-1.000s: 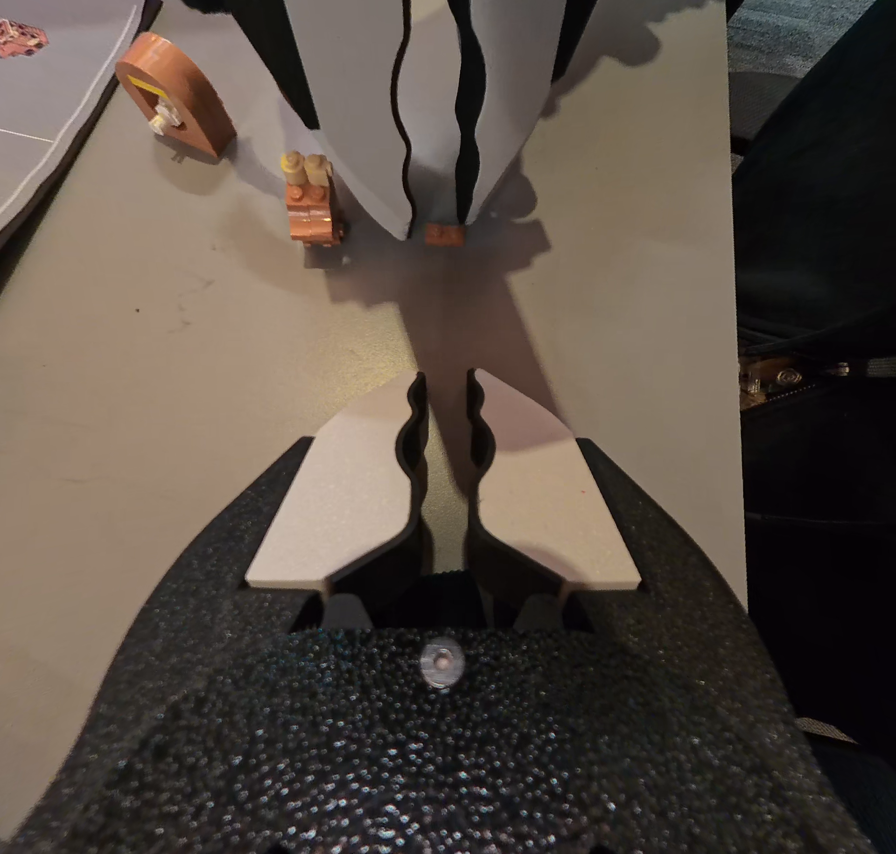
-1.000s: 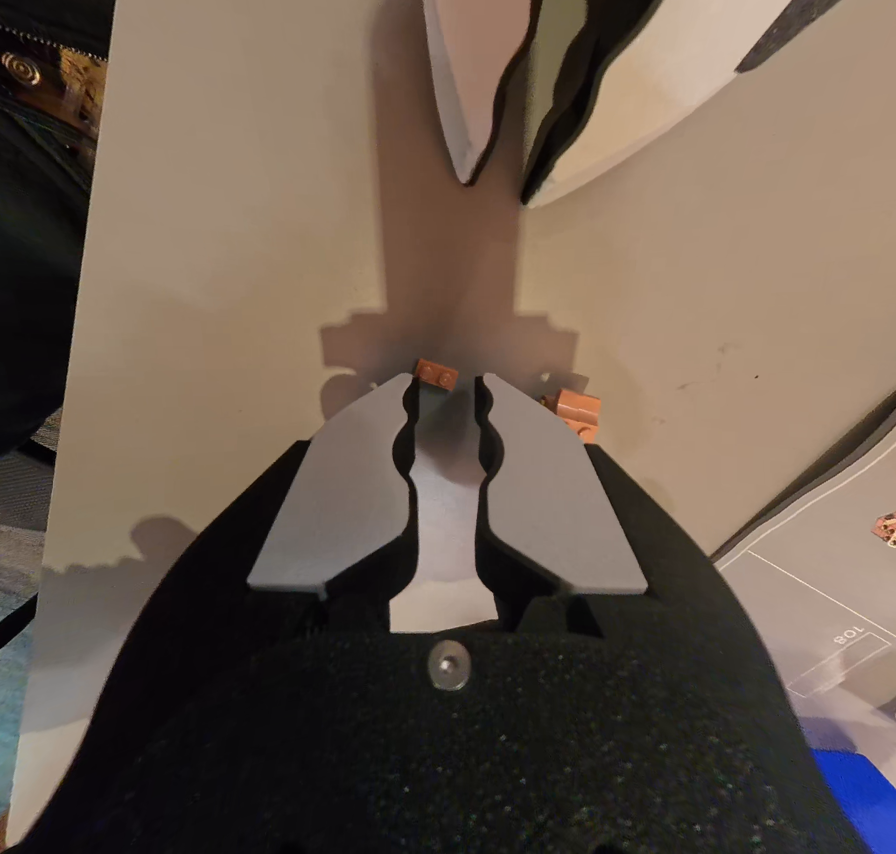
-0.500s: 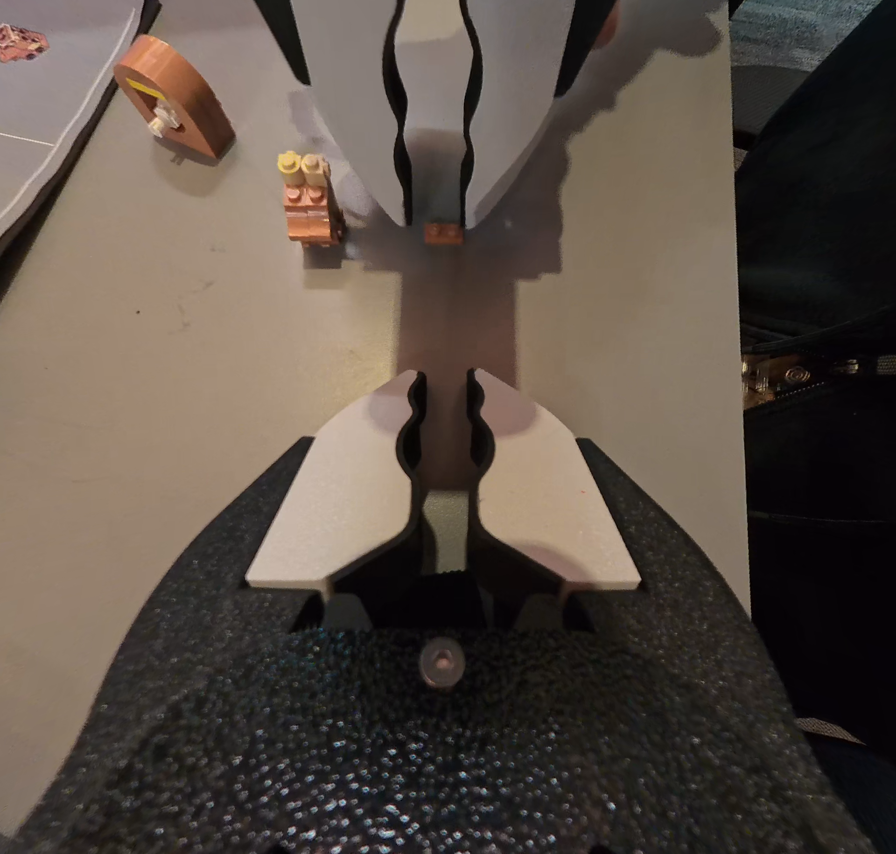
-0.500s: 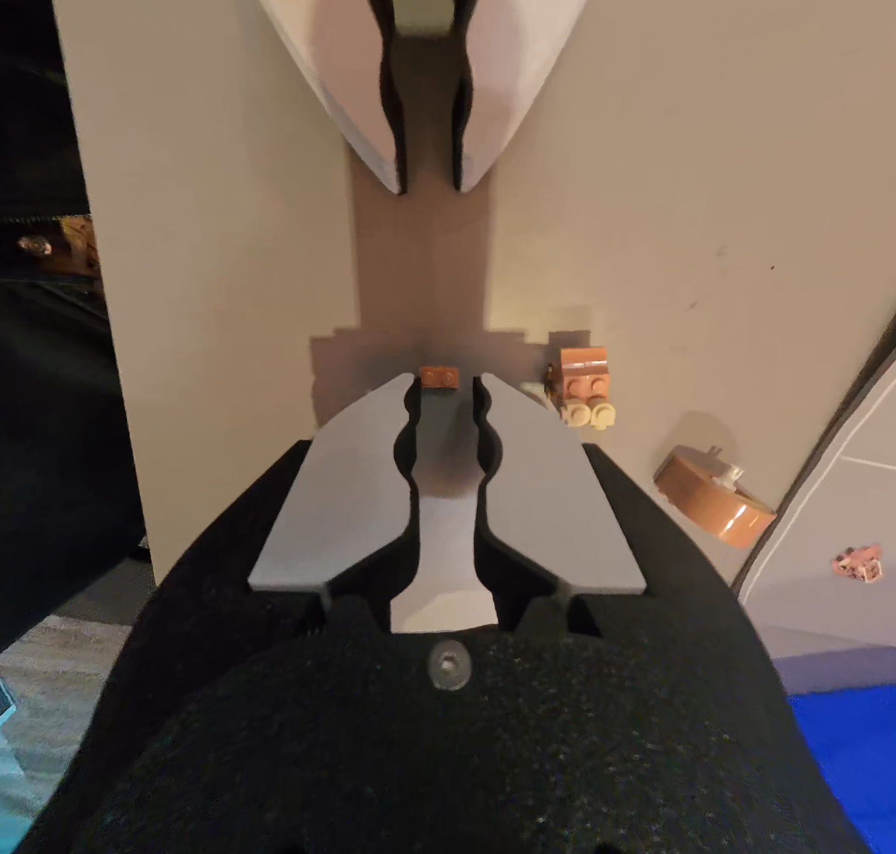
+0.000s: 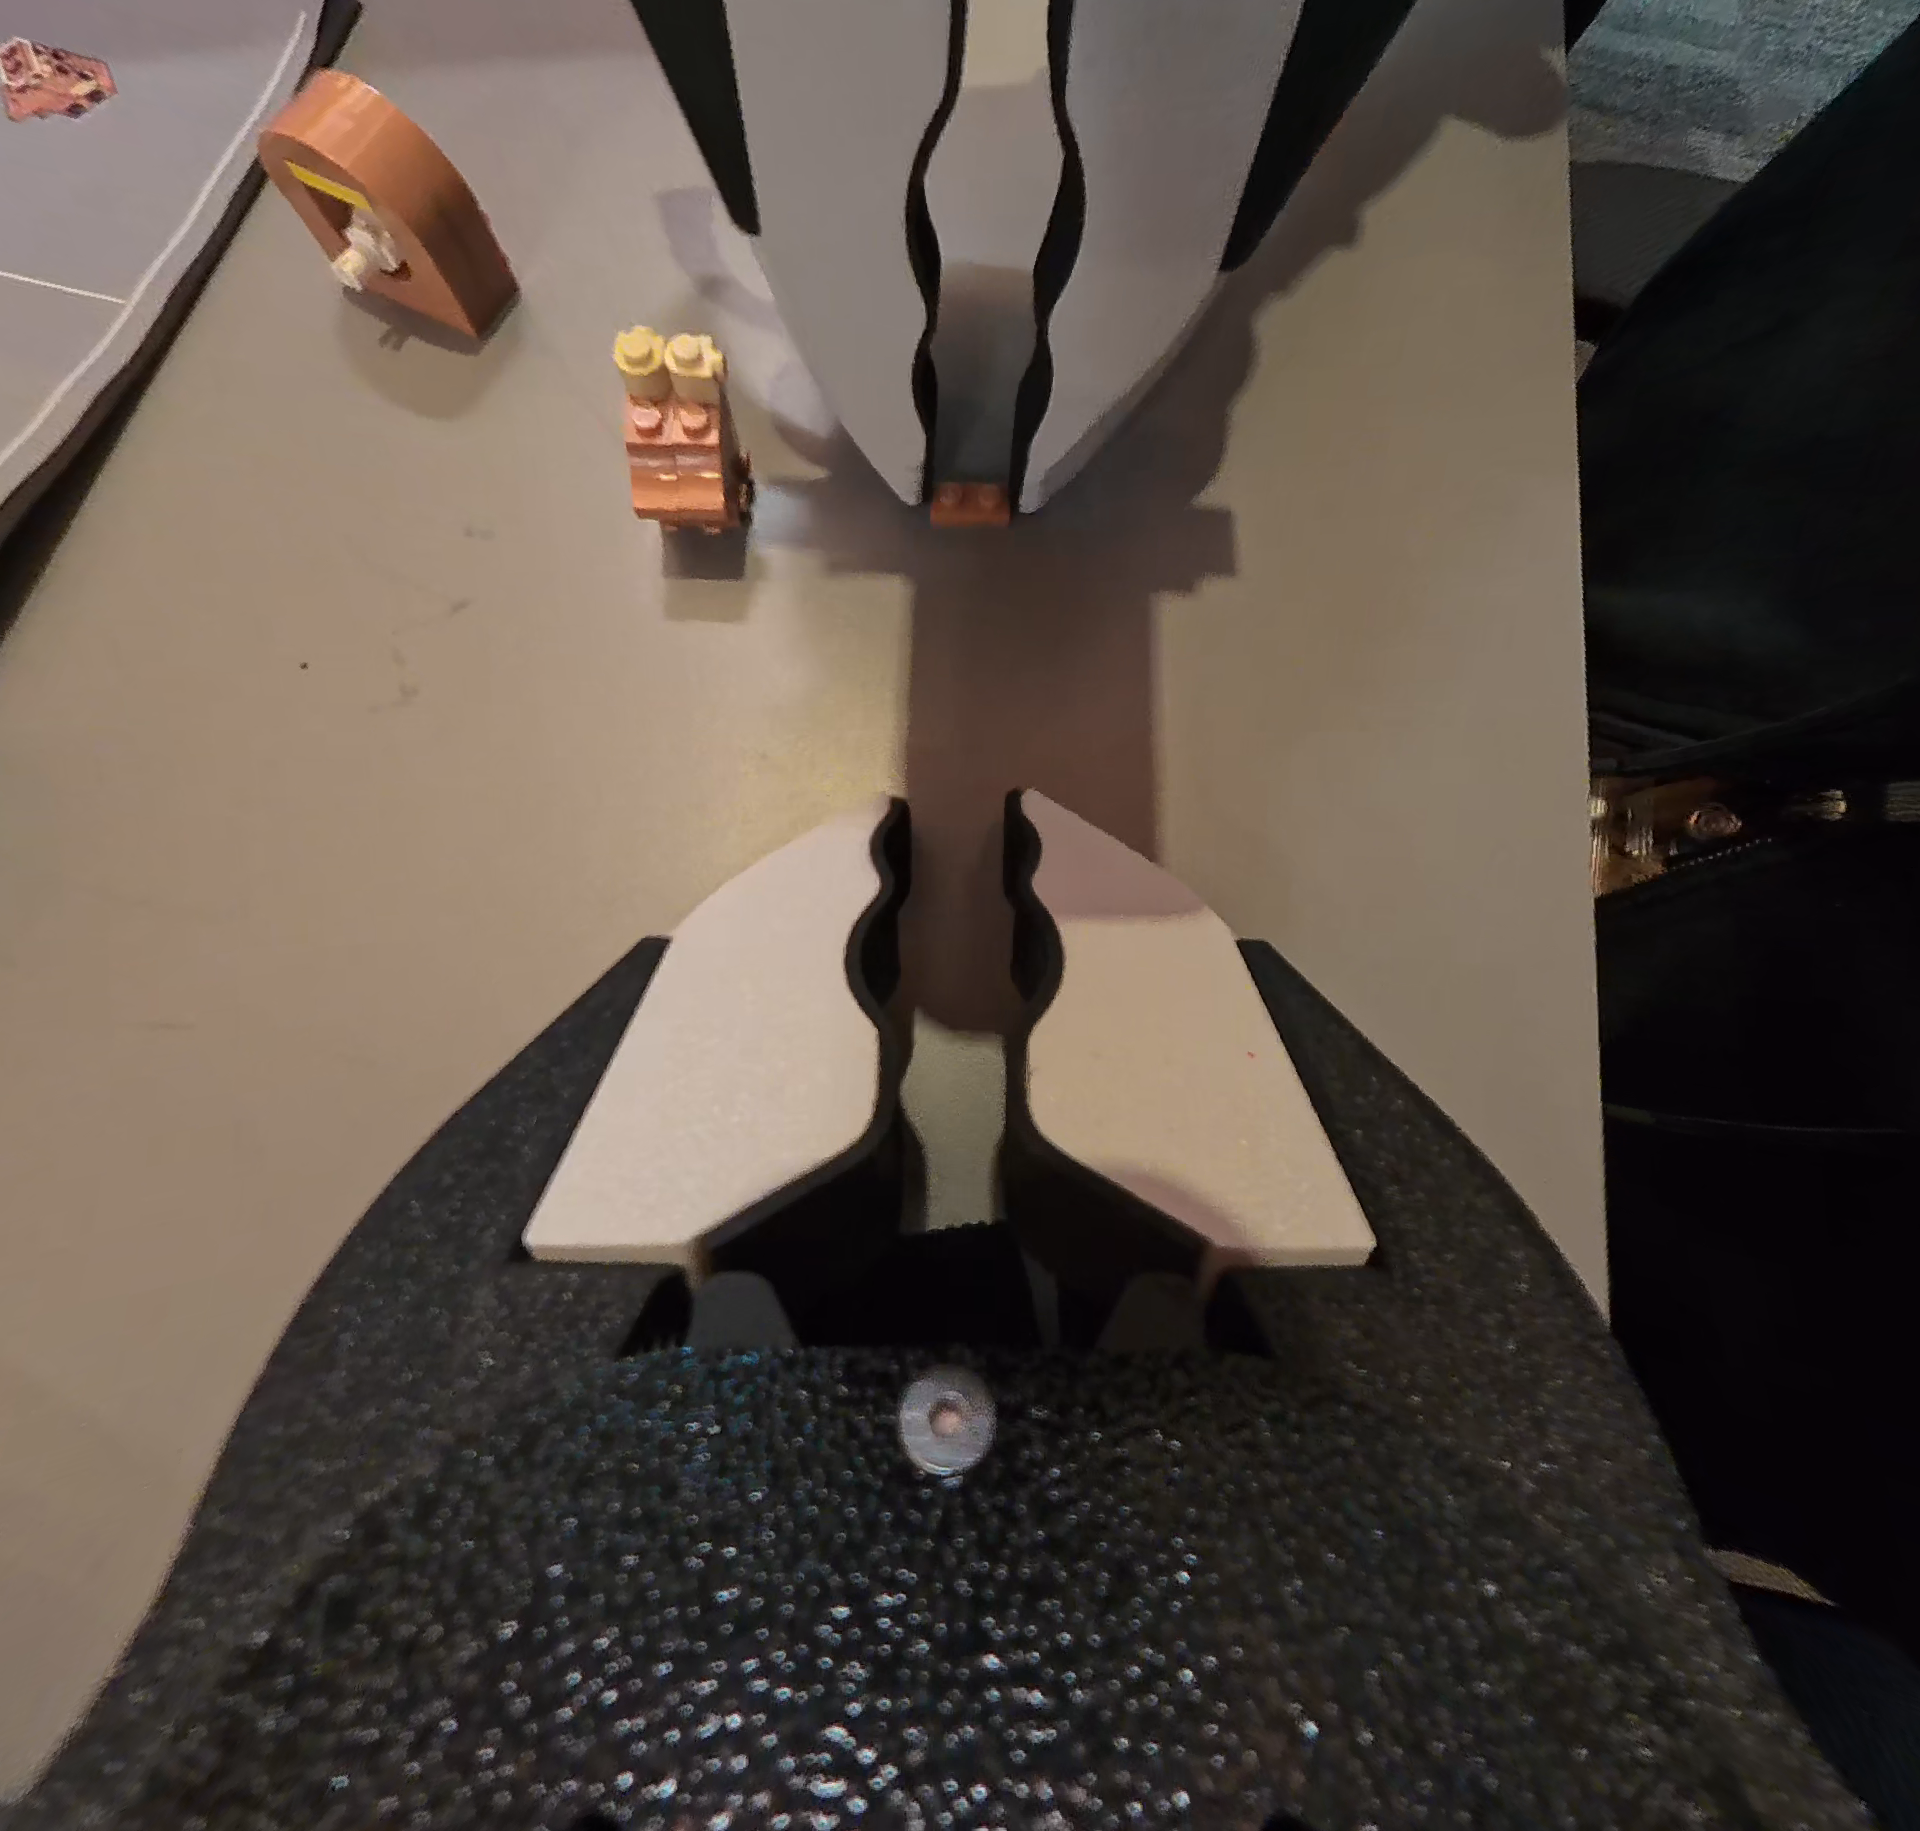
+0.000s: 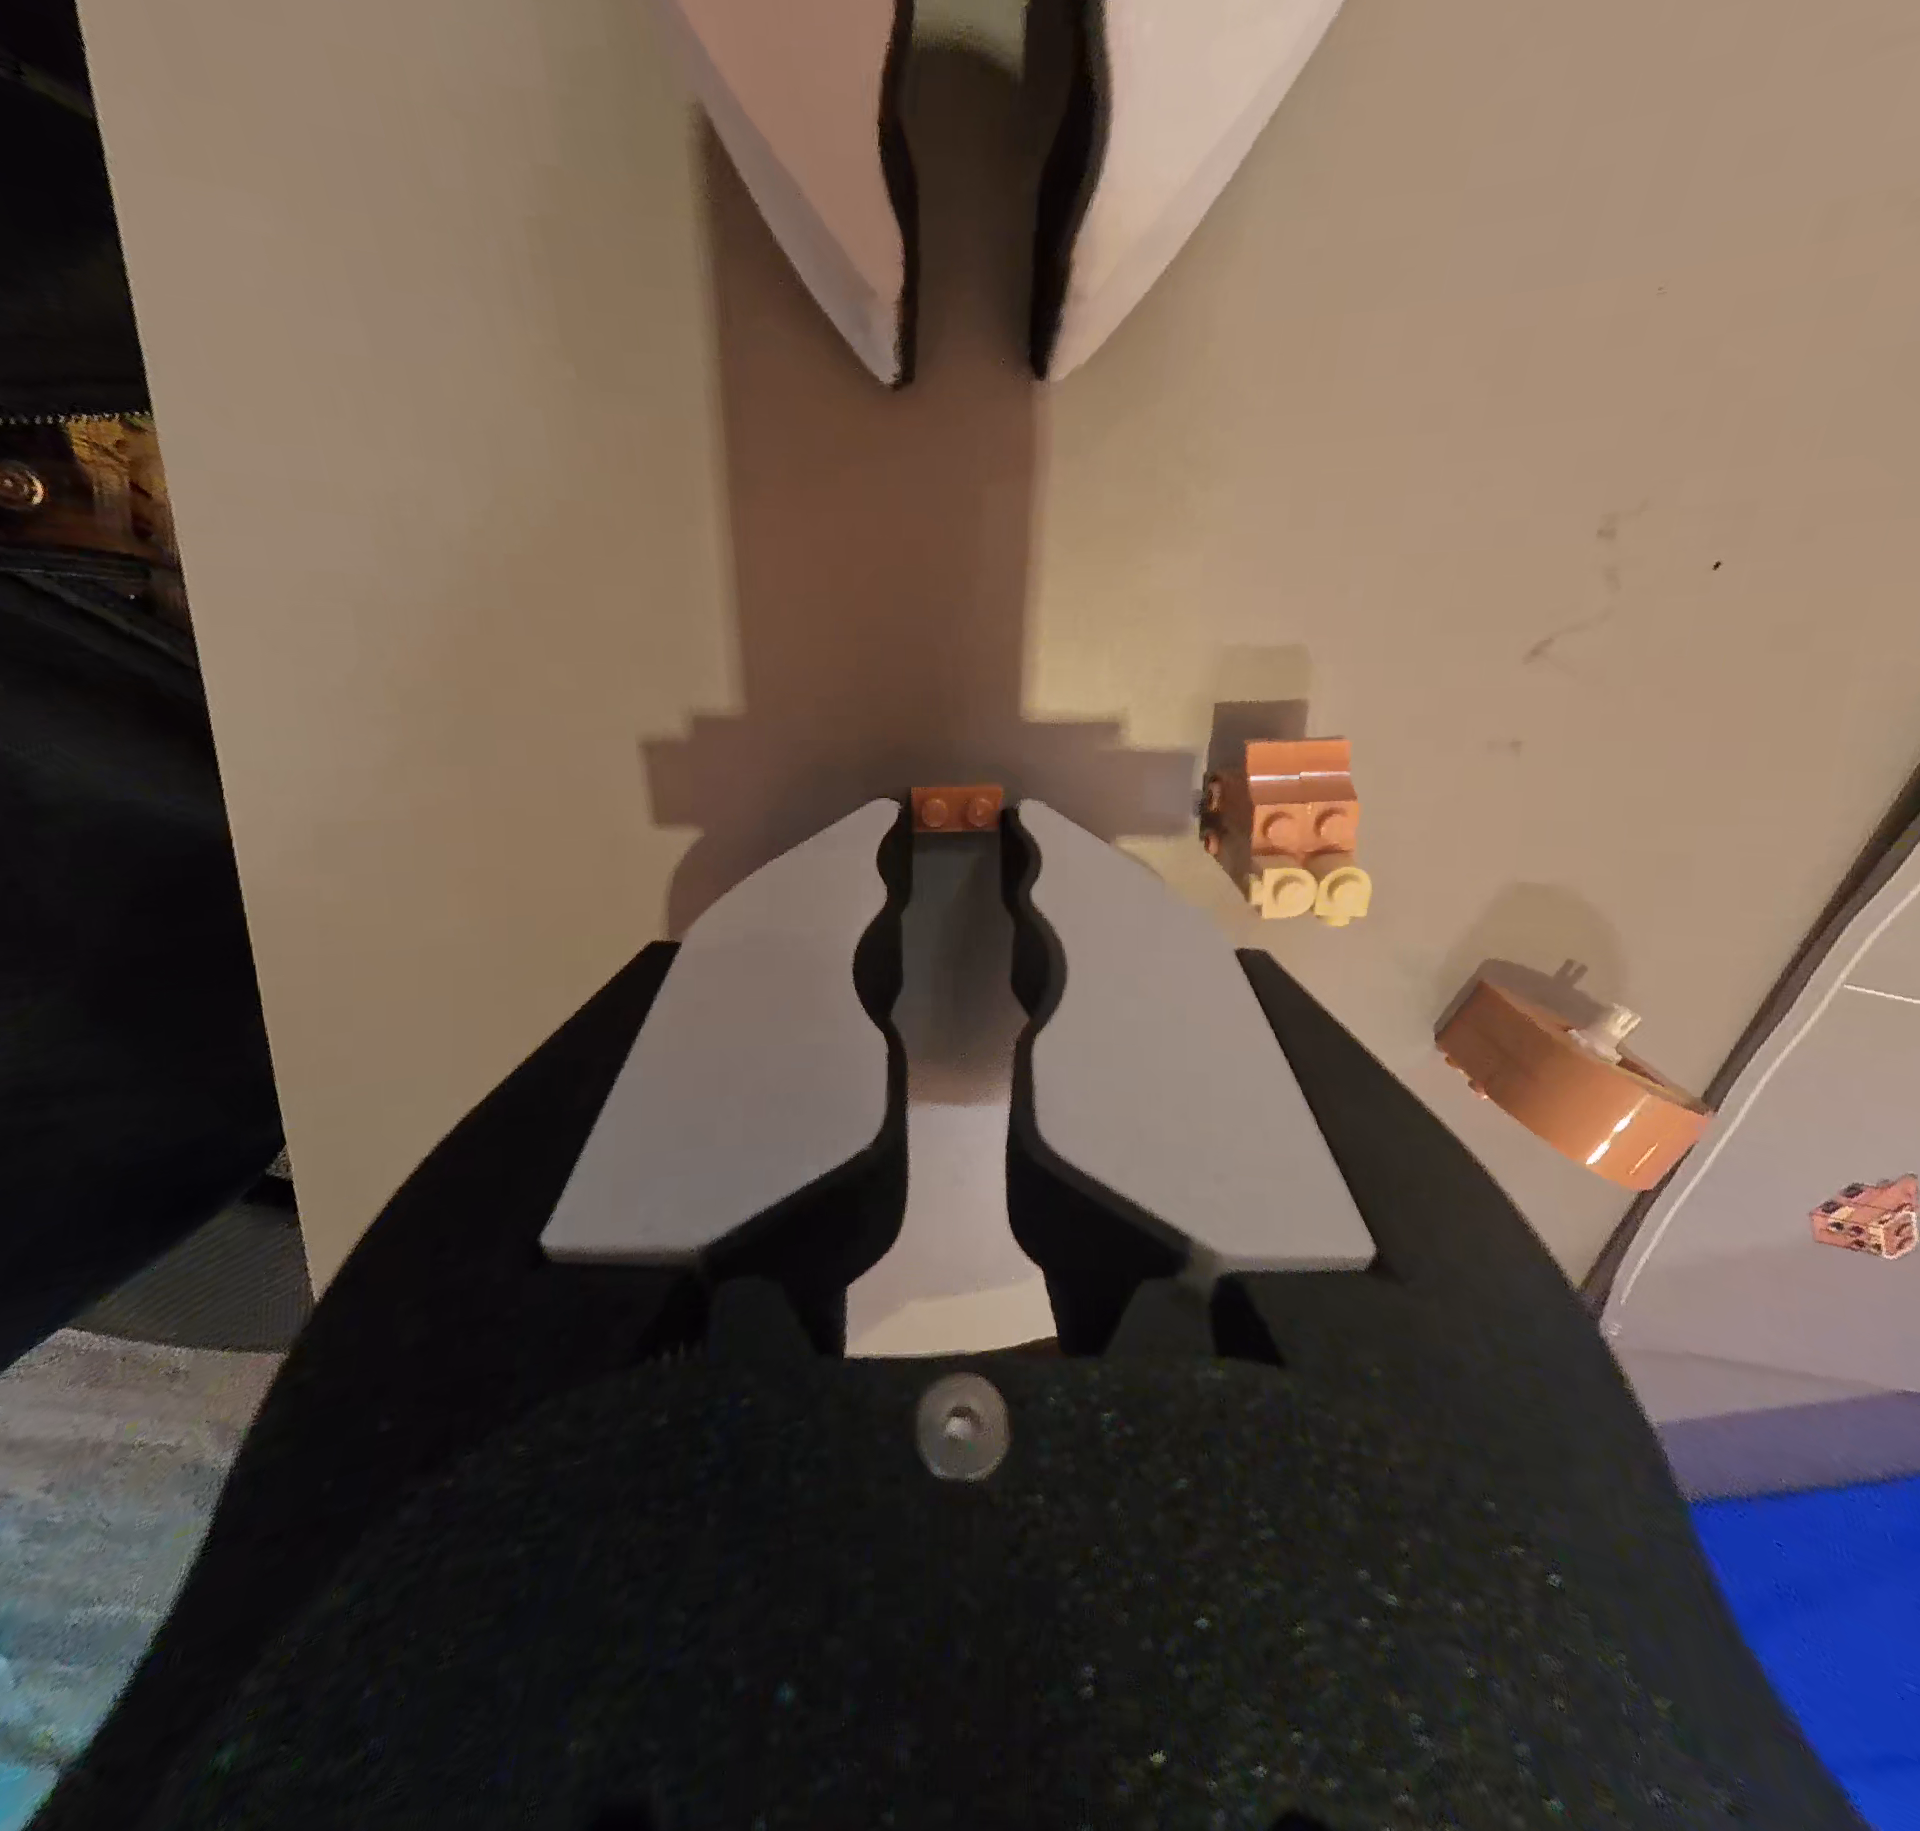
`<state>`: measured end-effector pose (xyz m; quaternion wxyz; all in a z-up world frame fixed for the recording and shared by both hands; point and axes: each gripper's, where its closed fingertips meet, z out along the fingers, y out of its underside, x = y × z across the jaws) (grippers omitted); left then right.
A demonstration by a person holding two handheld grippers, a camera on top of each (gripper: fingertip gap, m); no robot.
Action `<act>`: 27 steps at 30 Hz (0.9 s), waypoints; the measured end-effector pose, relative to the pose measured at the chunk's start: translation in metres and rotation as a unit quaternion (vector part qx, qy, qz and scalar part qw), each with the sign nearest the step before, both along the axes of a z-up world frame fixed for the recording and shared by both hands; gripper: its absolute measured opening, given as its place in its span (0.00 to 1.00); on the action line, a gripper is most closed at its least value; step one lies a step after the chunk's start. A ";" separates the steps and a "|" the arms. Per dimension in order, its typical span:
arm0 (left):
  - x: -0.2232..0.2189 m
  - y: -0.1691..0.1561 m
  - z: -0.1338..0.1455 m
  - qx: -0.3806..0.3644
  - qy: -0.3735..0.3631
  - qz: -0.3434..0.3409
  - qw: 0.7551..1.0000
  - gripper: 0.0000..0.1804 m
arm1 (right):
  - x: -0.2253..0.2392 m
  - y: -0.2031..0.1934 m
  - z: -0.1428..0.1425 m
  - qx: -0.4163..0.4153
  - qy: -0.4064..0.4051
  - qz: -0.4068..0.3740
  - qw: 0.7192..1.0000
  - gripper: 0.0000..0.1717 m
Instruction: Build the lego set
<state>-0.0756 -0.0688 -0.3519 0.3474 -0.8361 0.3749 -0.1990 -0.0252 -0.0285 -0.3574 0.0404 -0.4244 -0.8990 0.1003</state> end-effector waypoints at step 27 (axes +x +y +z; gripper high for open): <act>0.020 0.083 -0.002 0.029 0.033 0.022 0.999 0.10 | 0.015 0.027 0.040 -0.048 0.192 -0.050 0.979 0.09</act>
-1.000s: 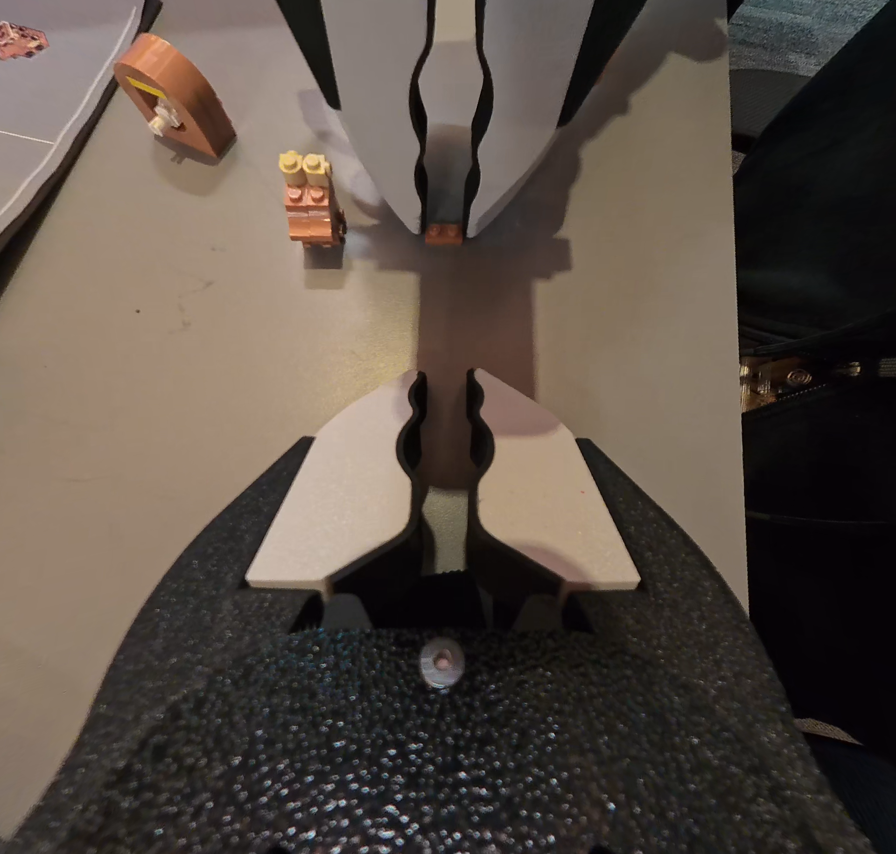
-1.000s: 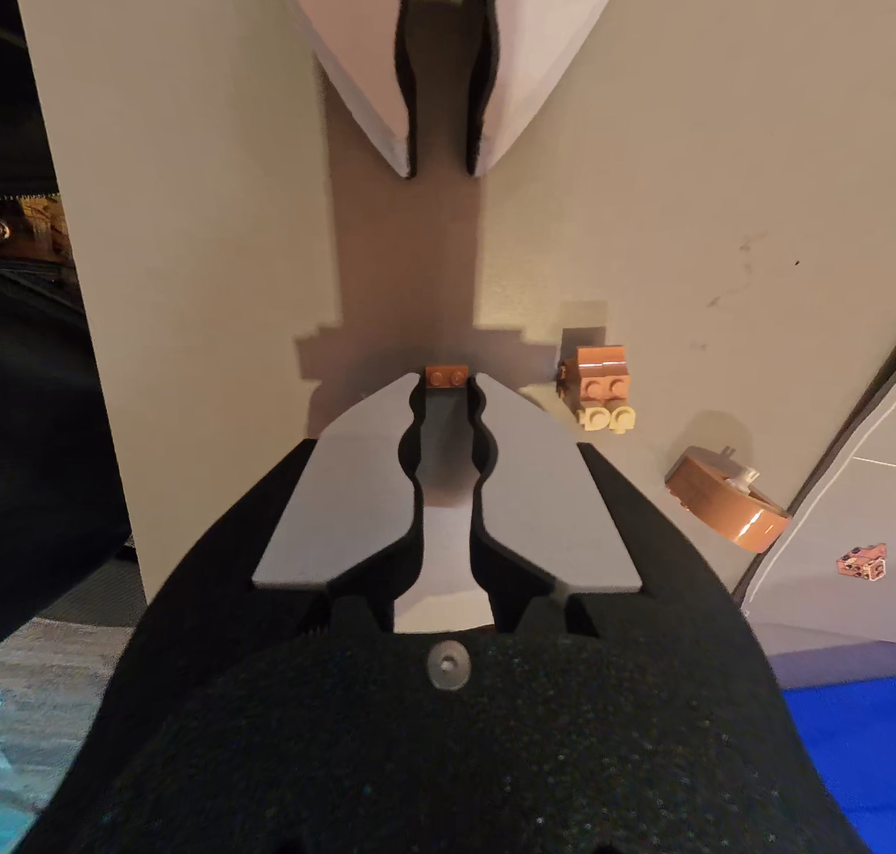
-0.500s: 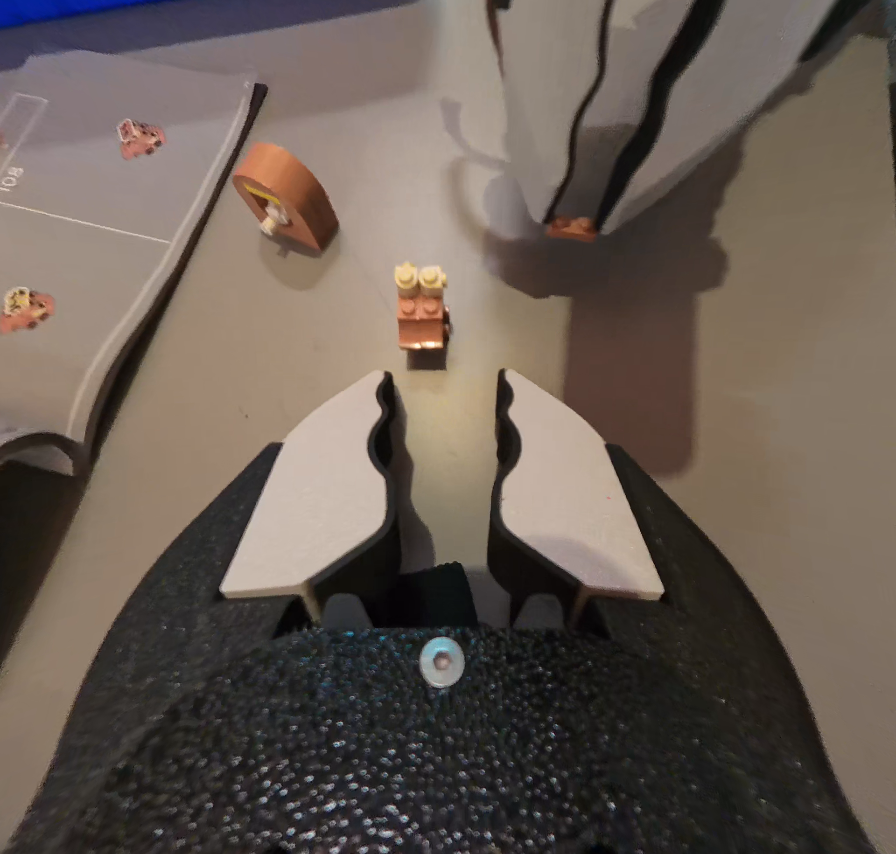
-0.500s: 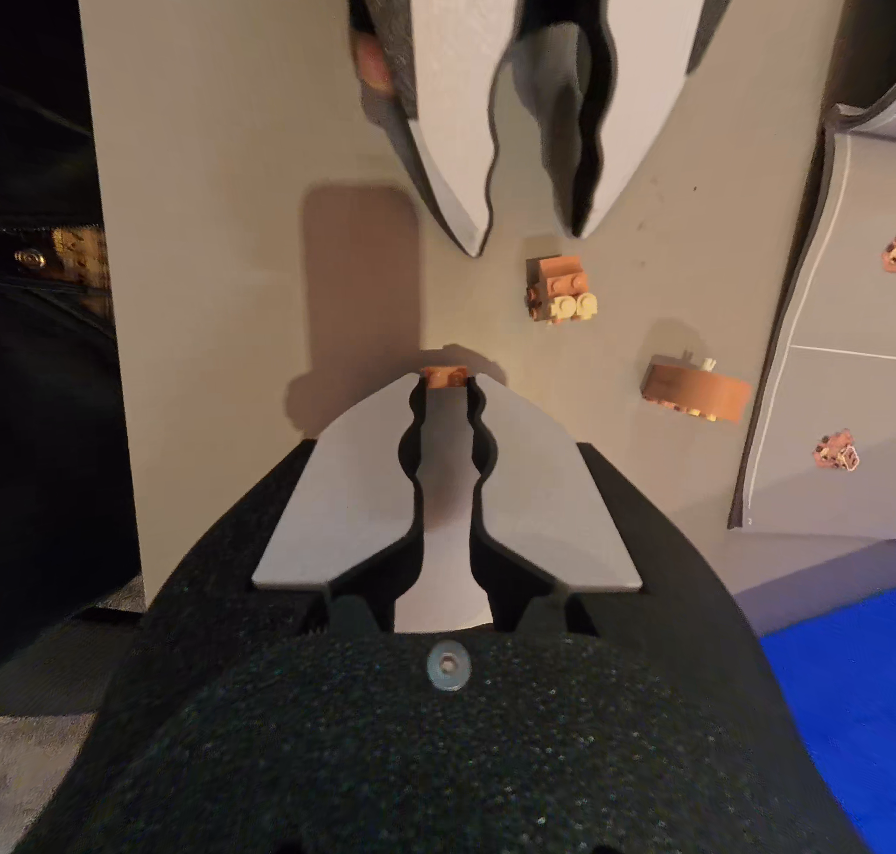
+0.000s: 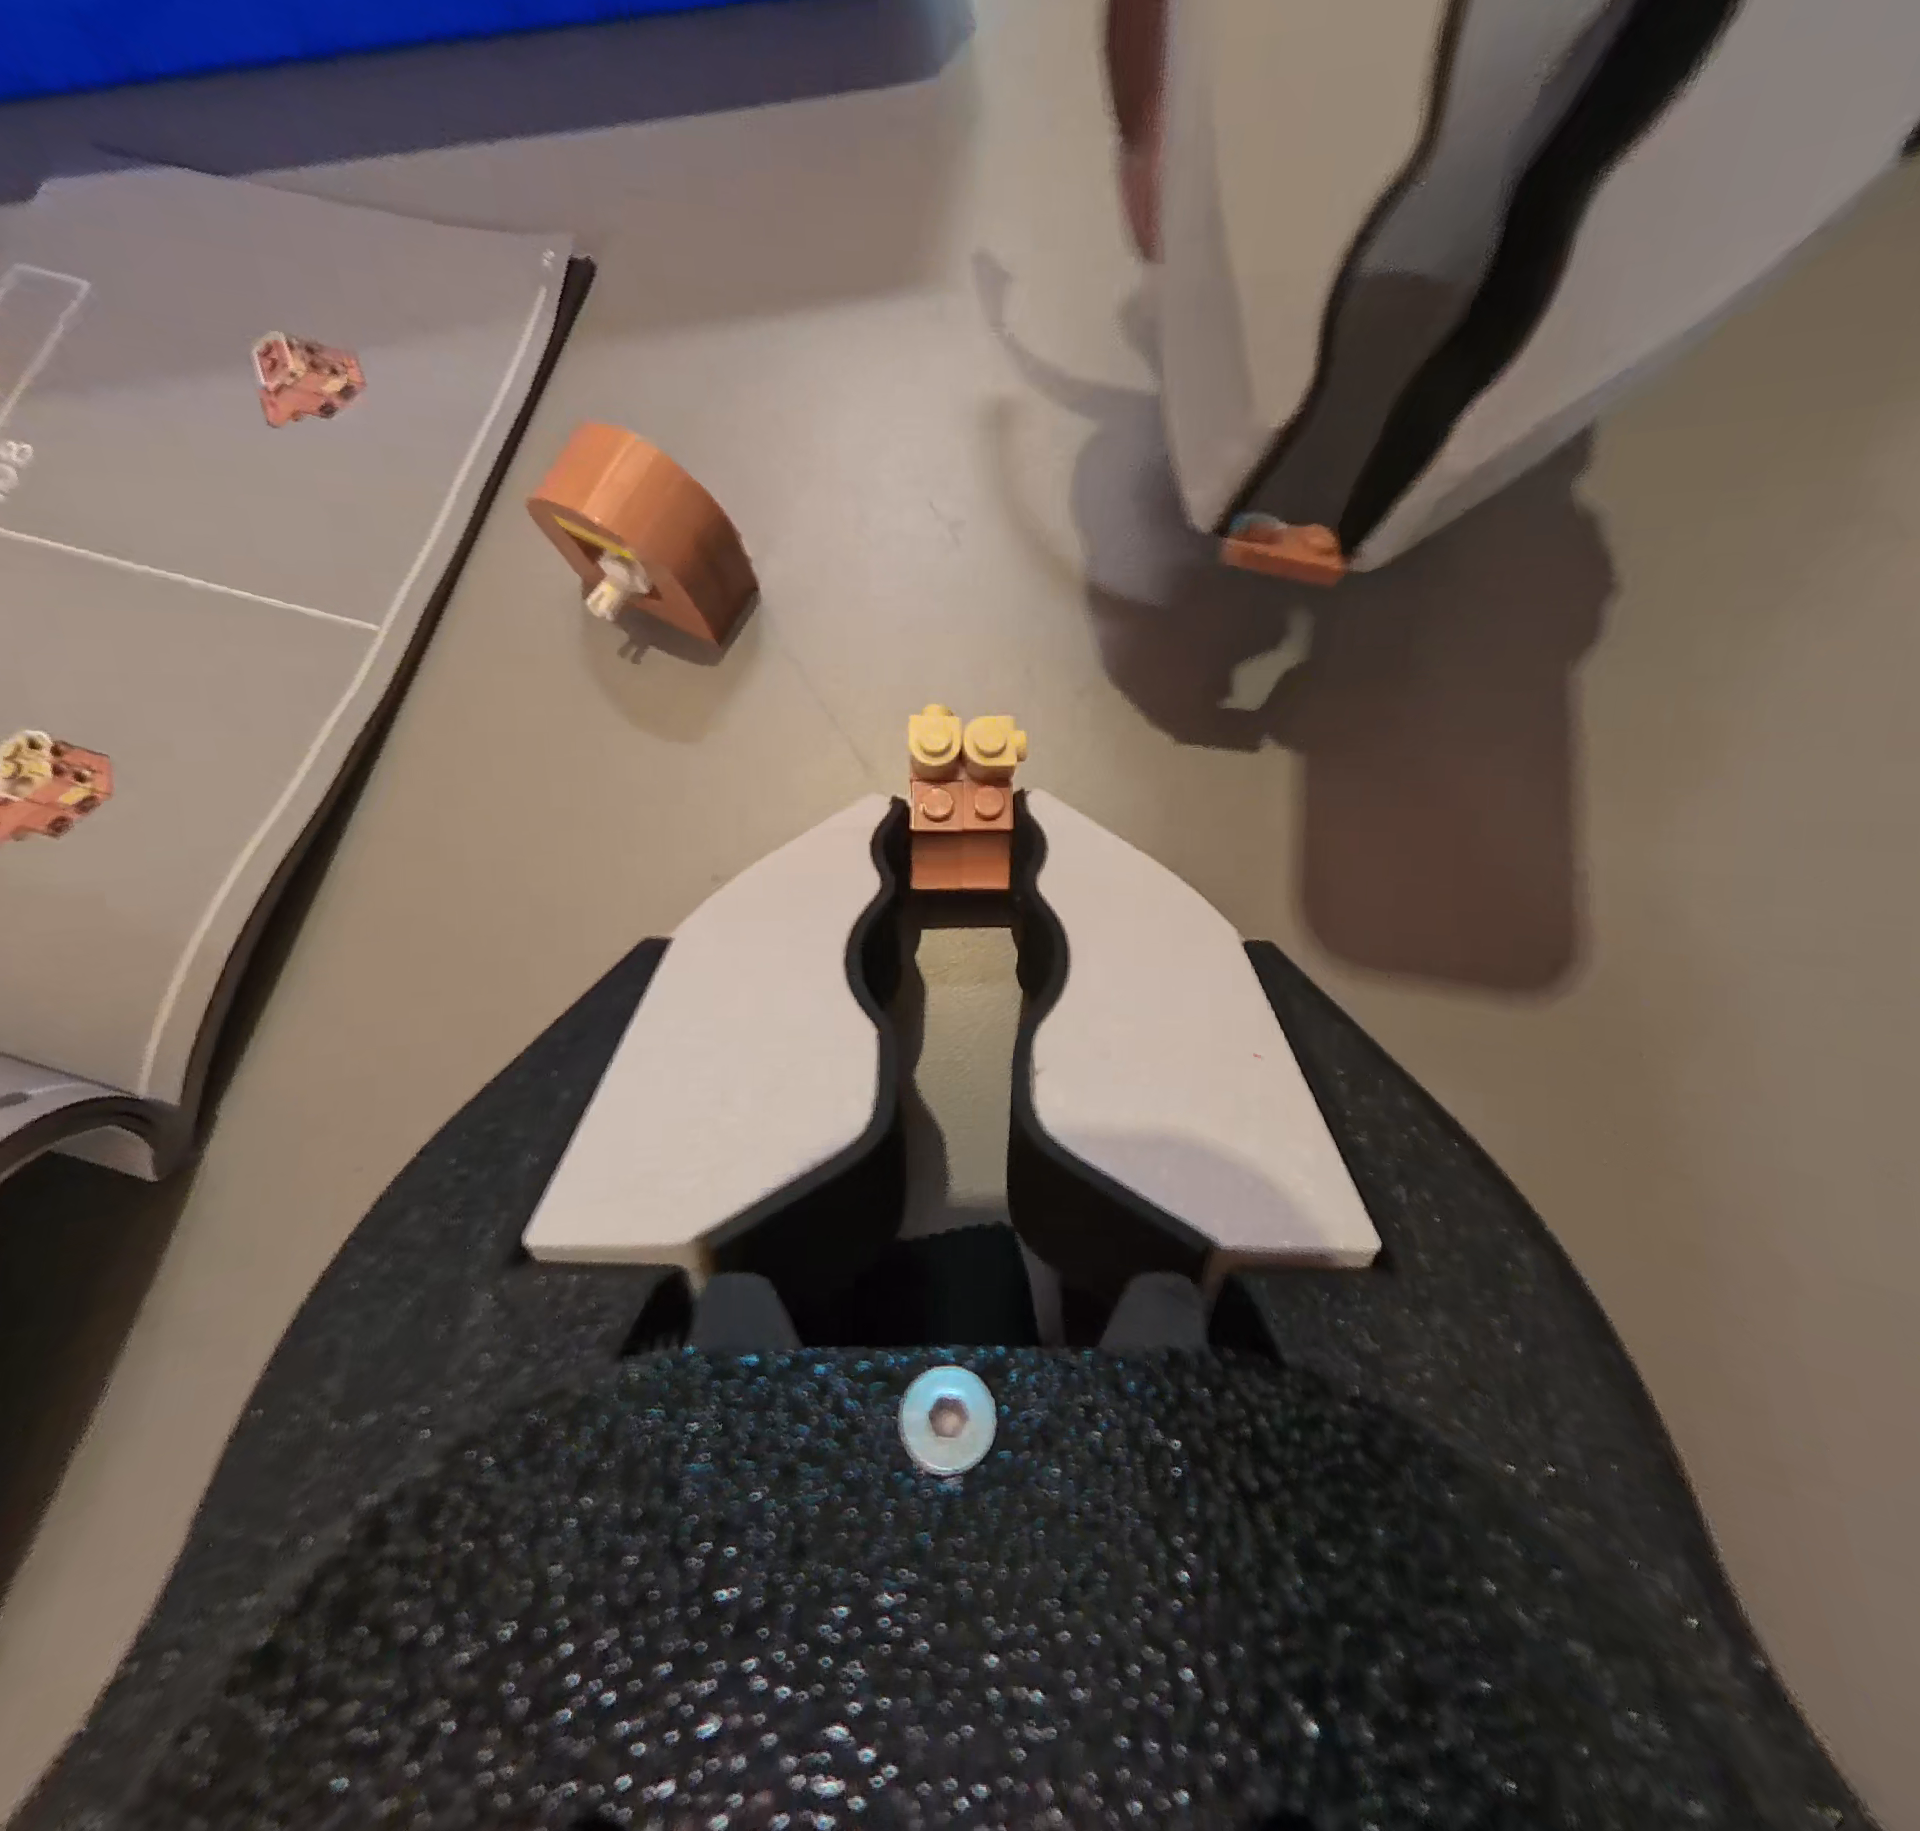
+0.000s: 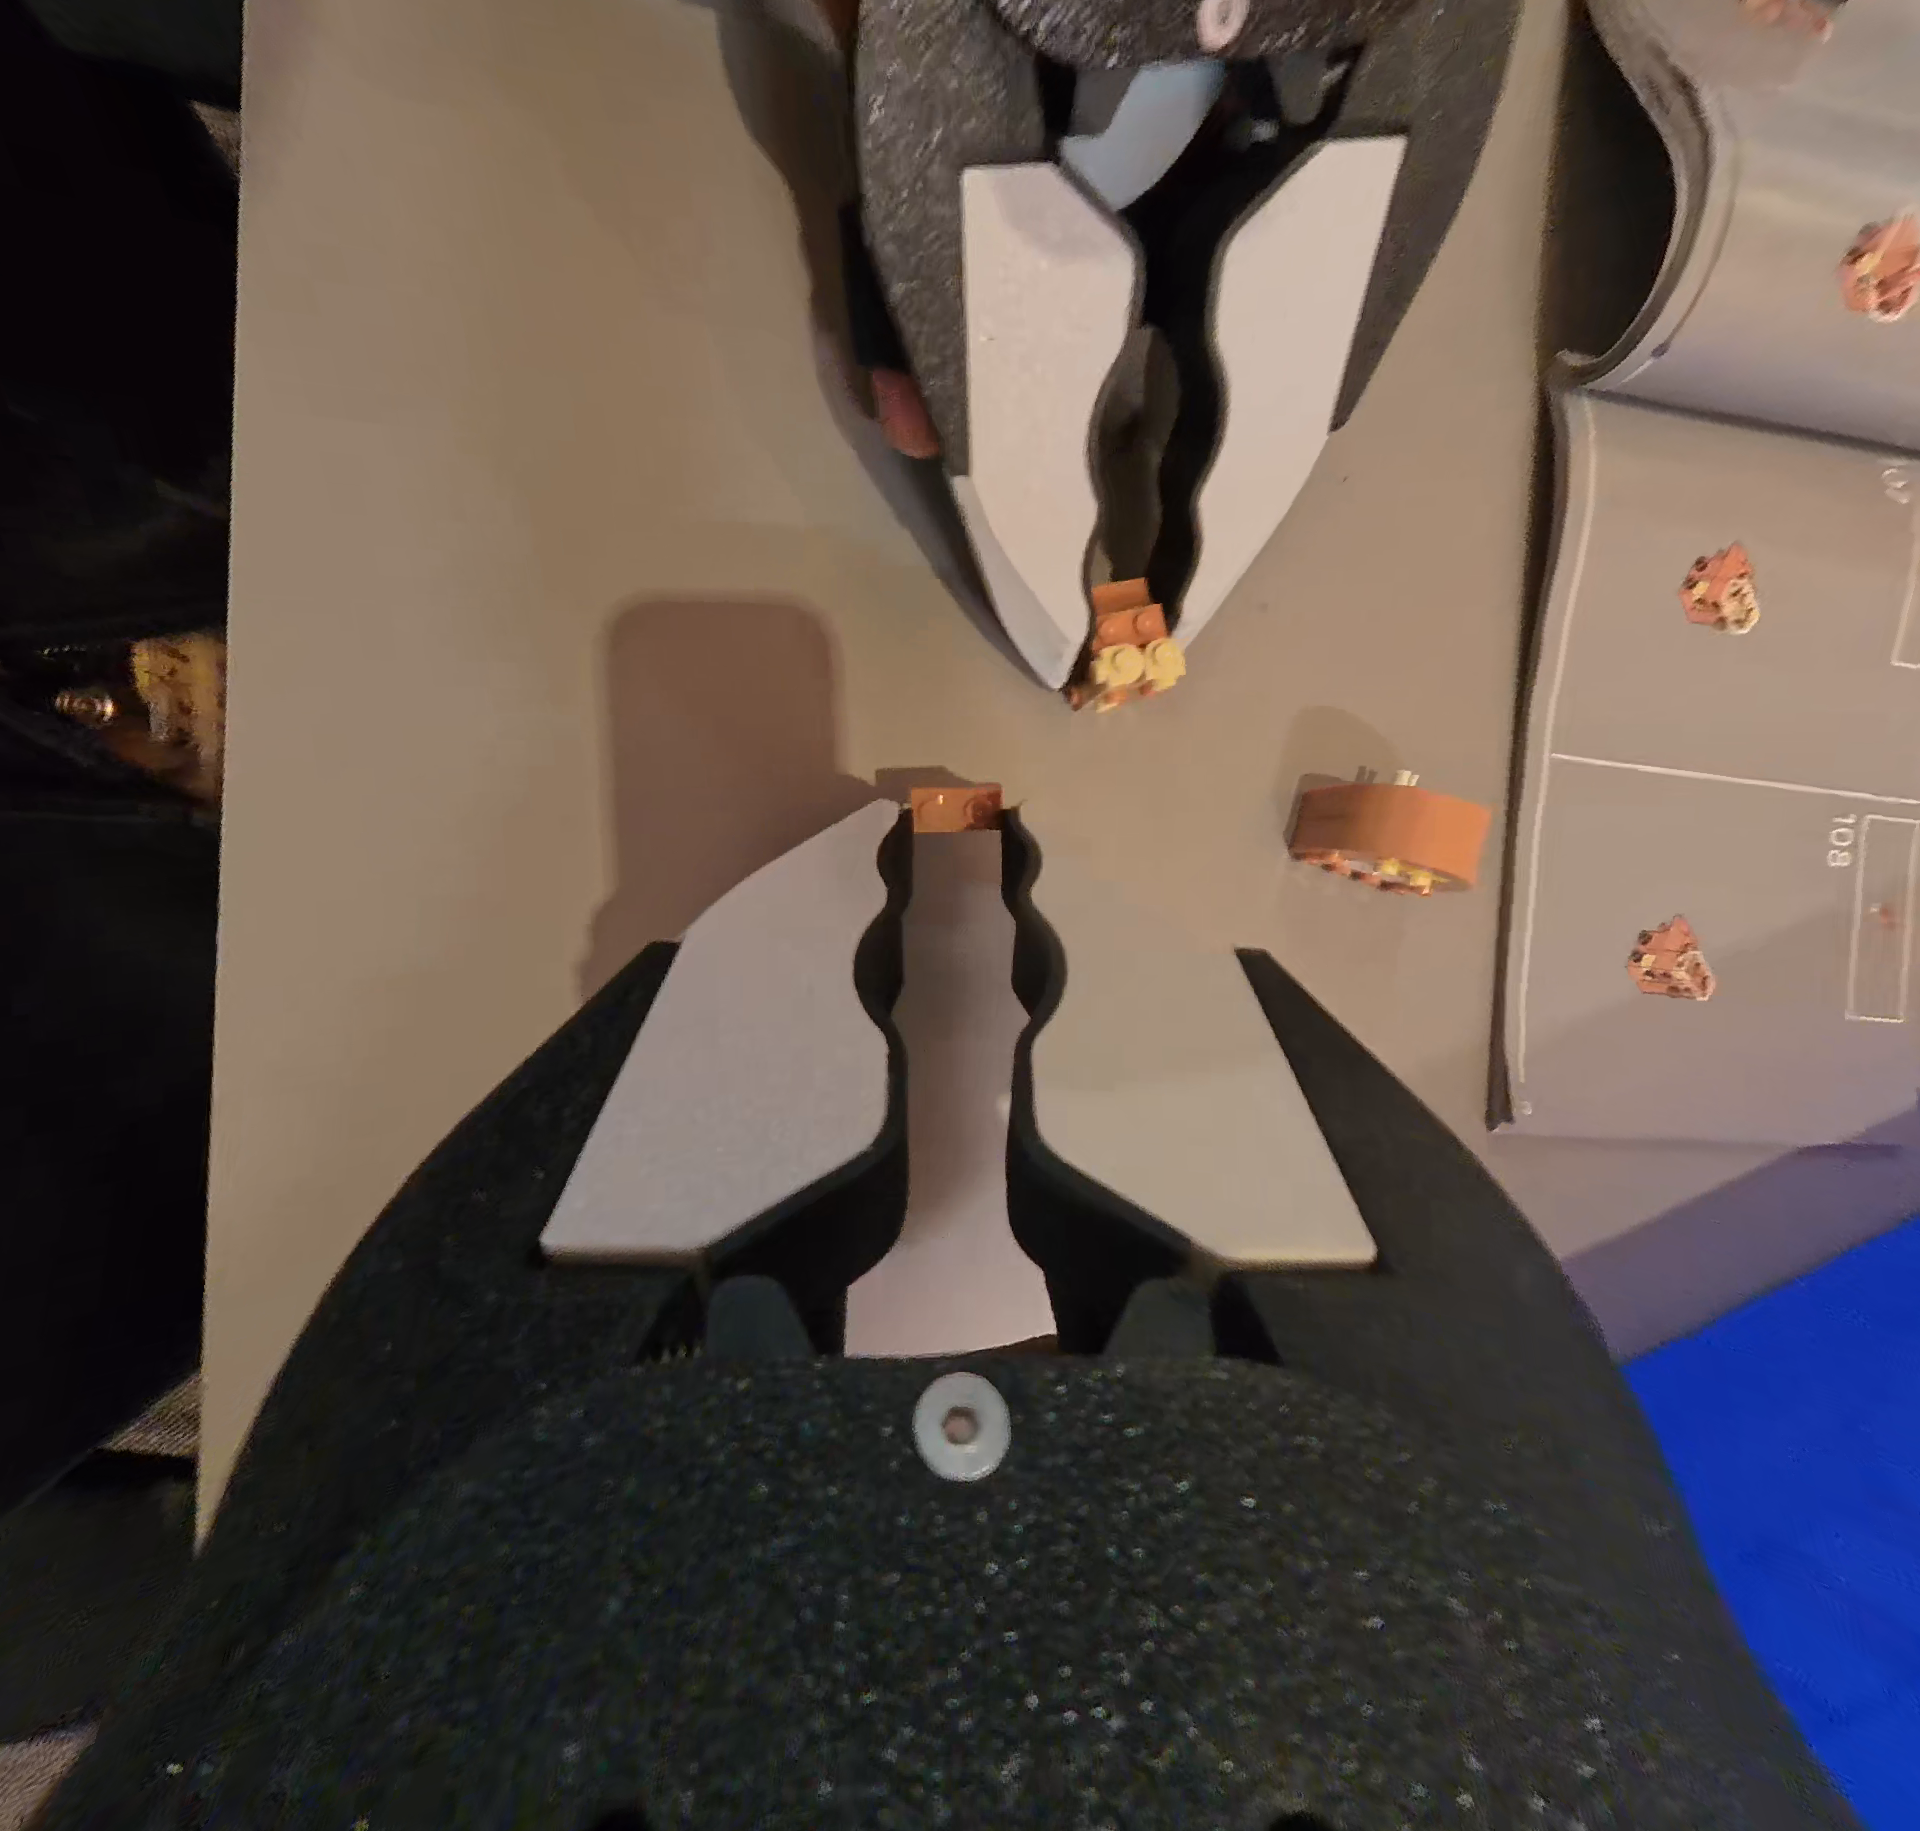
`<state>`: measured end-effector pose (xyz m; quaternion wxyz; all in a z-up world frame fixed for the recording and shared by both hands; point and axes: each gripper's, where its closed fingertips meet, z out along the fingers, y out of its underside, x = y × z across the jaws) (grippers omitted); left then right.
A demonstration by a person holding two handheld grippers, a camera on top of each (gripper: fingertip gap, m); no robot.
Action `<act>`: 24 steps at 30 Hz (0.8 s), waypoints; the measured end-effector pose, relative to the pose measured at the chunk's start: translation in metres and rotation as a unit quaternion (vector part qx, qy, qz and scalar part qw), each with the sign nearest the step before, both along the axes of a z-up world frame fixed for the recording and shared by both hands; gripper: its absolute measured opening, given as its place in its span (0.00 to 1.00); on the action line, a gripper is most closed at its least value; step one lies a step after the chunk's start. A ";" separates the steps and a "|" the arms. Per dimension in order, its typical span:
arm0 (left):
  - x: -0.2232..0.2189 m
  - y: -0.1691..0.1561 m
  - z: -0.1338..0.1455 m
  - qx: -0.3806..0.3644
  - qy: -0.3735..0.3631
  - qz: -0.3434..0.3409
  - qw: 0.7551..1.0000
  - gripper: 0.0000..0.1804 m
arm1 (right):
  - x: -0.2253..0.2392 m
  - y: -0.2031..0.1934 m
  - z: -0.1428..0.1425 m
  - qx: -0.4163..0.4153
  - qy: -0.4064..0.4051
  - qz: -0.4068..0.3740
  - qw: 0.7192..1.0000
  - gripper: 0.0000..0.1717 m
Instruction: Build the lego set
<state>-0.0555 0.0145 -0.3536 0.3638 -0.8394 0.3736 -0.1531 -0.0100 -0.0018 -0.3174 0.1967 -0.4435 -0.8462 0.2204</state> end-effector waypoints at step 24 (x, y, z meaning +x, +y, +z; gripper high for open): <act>0.020 -0.016 0.010 0.008 -0.006 -0.041 0.999 0.10 | -0.024 0.001 0.000 0.049 -0.064 0.035 0.996 0.09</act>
